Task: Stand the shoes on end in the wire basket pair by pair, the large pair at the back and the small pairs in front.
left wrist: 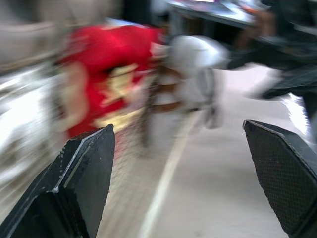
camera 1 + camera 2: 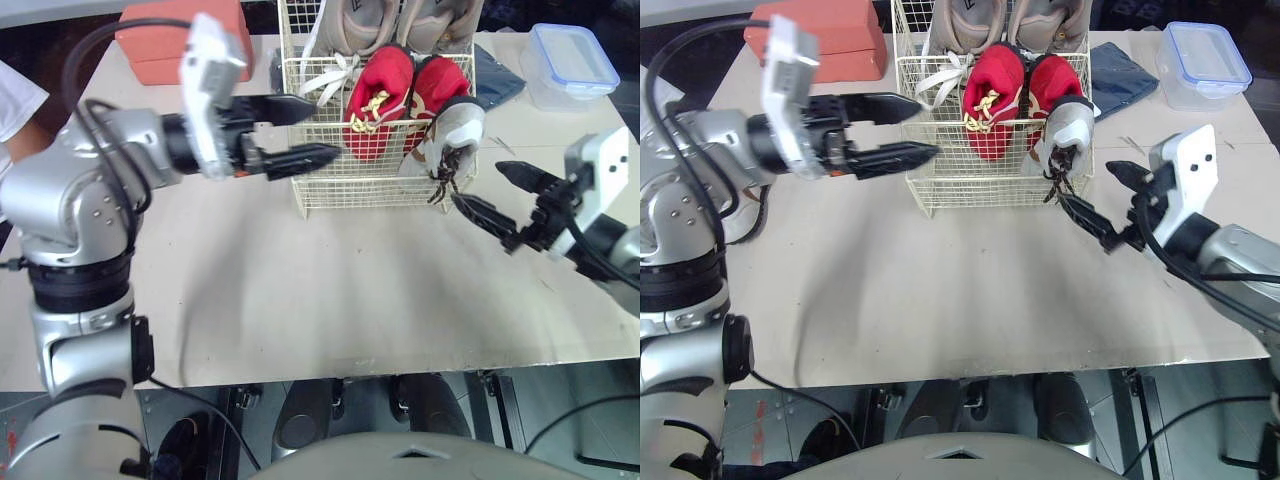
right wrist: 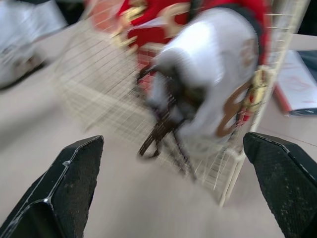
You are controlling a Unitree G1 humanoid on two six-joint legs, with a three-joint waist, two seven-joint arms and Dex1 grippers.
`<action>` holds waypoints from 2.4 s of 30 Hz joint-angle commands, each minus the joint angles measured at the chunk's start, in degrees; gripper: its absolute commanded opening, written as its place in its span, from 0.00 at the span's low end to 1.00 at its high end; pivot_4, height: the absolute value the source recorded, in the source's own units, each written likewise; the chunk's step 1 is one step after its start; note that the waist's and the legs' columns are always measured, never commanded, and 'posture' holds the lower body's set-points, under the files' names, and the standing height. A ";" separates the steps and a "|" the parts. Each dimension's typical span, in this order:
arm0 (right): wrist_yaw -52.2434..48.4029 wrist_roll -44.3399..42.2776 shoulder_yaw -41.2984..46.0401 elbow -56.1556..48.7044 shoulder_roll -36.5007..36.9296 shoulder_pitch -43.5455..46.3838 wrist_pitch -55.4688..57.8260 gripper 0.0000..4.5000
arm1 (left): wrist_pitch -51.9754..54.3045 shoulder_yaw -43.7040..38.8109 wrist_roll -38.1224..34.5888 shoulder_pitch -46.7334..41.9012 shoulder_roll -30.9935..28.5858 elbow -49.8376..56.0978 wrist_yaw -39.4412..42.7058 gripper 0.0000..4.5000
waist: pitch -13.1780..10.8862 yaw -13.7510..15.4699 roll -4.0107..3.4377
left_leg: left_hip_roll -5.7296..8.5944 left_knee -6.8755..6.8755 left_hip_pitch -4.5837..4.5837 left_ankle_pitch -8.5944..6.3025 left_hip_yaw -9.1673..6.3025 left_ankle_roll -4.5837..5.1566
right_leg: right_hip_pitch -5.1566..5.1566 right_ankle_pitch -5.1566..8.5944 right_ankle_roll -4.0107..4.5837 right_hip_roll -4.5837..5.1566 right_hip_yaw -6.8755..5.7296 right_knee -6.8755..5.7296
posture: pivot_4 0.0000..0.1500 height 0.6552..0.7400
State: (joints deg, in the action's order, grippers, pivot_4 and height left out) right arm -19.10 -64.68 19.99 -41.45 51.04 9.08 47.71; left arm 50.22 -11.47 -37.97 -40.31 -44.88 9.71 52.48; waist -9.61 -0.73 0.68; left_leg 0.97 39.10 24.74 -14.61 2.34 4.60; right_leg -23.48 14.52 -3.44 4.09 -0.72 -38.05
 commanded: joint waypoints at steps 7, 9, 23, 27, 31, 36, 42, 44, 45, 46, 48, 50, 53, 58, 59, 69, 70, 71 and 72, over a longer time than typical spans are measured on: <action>-21.35 4.07 2.17 3.30 2.63 2.99 -9.92 0.99 | -24.44 -9.01 12.37 8.66 -8.73 -36.01 3.04 1.00 | 0.02 0.04 0.08 | -0.03 -0.01 -0.01 0.00 0.01 0.00 | -0.01 0.00 0.00 0.05 -0.06 0.01 | 1.00 1.00; -22.20 5.21 1.26 3.88 2.31 3.59 -10.59 0.99 | -29.16 -8.76 14.62 6.30 -10.22 -45.98 2.71 1.00 | 0.02 0.39 0.13 | -0.03 -0.01 0.01 0.00 0.01 -0.01 | -0.02 0.00 0.00 0.05 -0.10 0.03 | 1.00 1.00; -20.87 7.59 1.30 2.77 -0.24 3.58 -11.50 0.99 | -50.36 -9.69 20.75 -5.21 -9.72 -74.05 -4.07 1.00 | 0.11 1.60 0.67 | 0.11 0.03 0.09 -0.05 -0.09 0.05 | -0.01 -0.01 0.00 0.56 -0.16 0.01 | 1.00 1.00; -20.67 7.68 1.94 2.52 -0.36 2.83 -11.57 0.99 | -53.12 -12.60 18.21 -7.04 -8.73 -73.85 -1.75 1.00 | 0.13 1.59 0.72 | 0.14 0.04 0.12 -0.05 -0.13 0.04 | -0.01 -0.01 0.00 0.61 -0.20 0.02 | 1.00 1.00; -20.74 7.21 2.07 2.46 -0.63 2.69 -11.81 0.99 | -52.67 -14.24 17.90 -7.70 -9.57 -74.62 -4.06 1.00 | 0.13 1.29 0.73 | 0.14 0.03 0.12 -0.05 -0.13 0.04 | -0.02 -0.01 0.00 0.60 -0.20 0.02 | 1.00 1.00; -21.42 6.50 2.72 2.79 -0.73 2.51 -11.87 0.99 | -49.70 -13.74 18.84 -5.90 -11.05 -75.52 -4.90 1.00 | 0.13 0.91 0.73 | 0.13 0.02 0.10 -0.05 -0.12 0.04 | -0.02 -0.01 0.00 0.56 -0.18 -0.02 | 1.00 1.00; -23.82 4.29 2.98 2.49 0.14 1.29 -10.80 0.99 | -46.21 -10.47 22.45 -2.01 -12.71 -75.69 -5.94 1.00 | 0.14 0.91 0.74 | 0.13 0.02 0.10 -0.05 -0.12 0.05 | -0.02 -0.01 0.00 0.55 -0.19 -0.02 | 1.00 1.00; -24.47 4.37 3.02 2.49 0.78 0.87 -10.56 0.99 | -46.37 -10.94 22.50 -1.81 -12.80 -75.64 -7.12 1.00 | 0.15 1.06 0.78 | 0.13 0.03 0.11 -0.05 -0.12 0.05 | -0.02 -0.01 0.00 0.55 -0.20 -0.02 | 1.00 1.00; -24.85 4.47 3.04 2.50 1.20 0.60 -10.43 0.99 | -46.59 -11.20 22.53 -1.72 -12.84 -75.63 -7.64 1.00 | 0.15 1.23 0.78 | 0.13 0.03 0.11 -0.05 -0.12 0.05 | -0.02 -0.01 0.00 0.55 -0.20 -0.02 | 1.00 1.00; -25.11 4.52 3.05 2.52 1.51 0.41 -10.38 0.99 | -46.74 -11.37 22.56 -1.67 -12.86 -75.61 -8.01 1.00 | 0.16 1.36 0.78 | 0.13 0.03 0.11 -0.06 -0.12 0.05 | -0.02 -0.01 0.00 0.57 -0.20 0.00 | 1.00 1.00; -25.27 4.48 3.03 2.58 1.82 0.24 -10.47 0.99 | -46.79 -11.46 22.57 -1.64 -12.85 -75.57 -8.28 1.00 | 0.17 1.50 0.81 | 0.14 0.03 0.11 -0.06 -0.12 0.05 | -0.02 -0.01 0.00 0.59 -0.19 0.01 | 1.00 1.00; -25.31 4.43 3.02 2.61 1.93 0.18 -10.57 0.99 | -46.78 -11.46 22.58 -1.63 -12.84 -75.54 -8.36 1.00 | 0.17 1.51 0.81 | 0.14 0.03 0.11 -0.06 -0.12 0.05 | -0.02 -0.01 0.00 0.61 -0.19 0.01 | 1.00 1.00; -25.53 4.85 2.38 2.74 2.03 0.65 -10.71 0.99 | -44.70 -11.28 22.63 -0.88 -12.11 -75.49 -9.39 1.00 | 0.18 1.43 0.81 | 0.14 0.03 0.11 -0.06 -0.12 0.05 | -0.02 -0.01 0.00 0.61 -0.18 0.01 | 1.00 1.00; -27.31 6.13 1.92 3.31 3.74 0.88 -10.58 1.00 | -42.68 -9.41 23.98 -1.39 -10.44 -75.64 -9.04 0.81 | 0.18 1.43 0.82 | 0.14 0.02 0.10 -0.06 -0.12 0.04 | -0.02 -0.01 0.00 0.63 -0.17 -0.01 | 1.00 1.00; -27.53 6.34 1.89 3.41 3.95 0.89 -10.62 1.00 | -43.13 -9.34 24.14 -1.59 -10.32 -75.65 -9.09 0.69 | 0.19 1.43 0.82 | 0.14 0.02 0.10 -0.06 -0.12 0.04 | -0.02 -0.01 0.00 0.63 -0.17 -0.01 | 1.00 1.00; -27.50 6.32 2.51 3.37 3.63 0.71 -10.50 1.00 | -53.96 -14.77 18.84 -2.98 -8.10 -73.30 -5.31 0.05 | 0.22 1.53 0.89 | 0.17 0.02 0.13 -0.06 -0.13 0.04 | -0.03 -0.01 0.00 0.73 -0.18 0.03 | 1.00 1.00; -27.20 6.07 2.65 3.47 3.48 0.91 -10.48 1.00 | -55.14 -16.35 16.93 -3.66 -7.33 -72.14 -3.98 0.05 | 0.22 1.52 0.89 | 0.17 0.02 0.13 -0.06 -0.13 0.04 | -0.03 -0.01 0.00 0.73 -0.18 0.03 | 1.00 1.00; -26.89 5.71 2.78 3.57 3.31 1.16 -10.44 1.00 | -55.68 -17.68 15.07 -4.27 -6.46 -70.56 -2.51 0.05 | 0.22 1.55 0.91 | 0.16 0.02 0.13 -0.06 -0.14 0.03 | -0.03 -0.02 0.01 0.73 -0.18 0.03 | 1.00 1.00; -26.66 5.46 2.86 3.63 3.19 1.32 -10.42 1.00 | -55.83 -18.54 13.84 -4.67 -5.89 -69.56 -1.59 0.05 | 0.23 1.58 0.92 | 0.16 0.02 0.13 -0.06 -0.15 0.03 | -0.04 -0.02 0.01 0.74 -0.19 0.02 | 1.00 1.00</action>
State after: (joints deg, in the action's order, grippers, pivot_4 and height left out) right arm -46.11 -58.05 20.92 -37.15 54.26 9.39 37.63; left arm -2.77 -26.99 -20.24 -42.61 -50.14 -64.63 48.58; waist -9.38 0.85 1.60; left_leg 1.13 39.12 24.88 -14.67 2.17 4.63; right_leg -23.51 14.51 -3.43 4.83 -0.92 -38.03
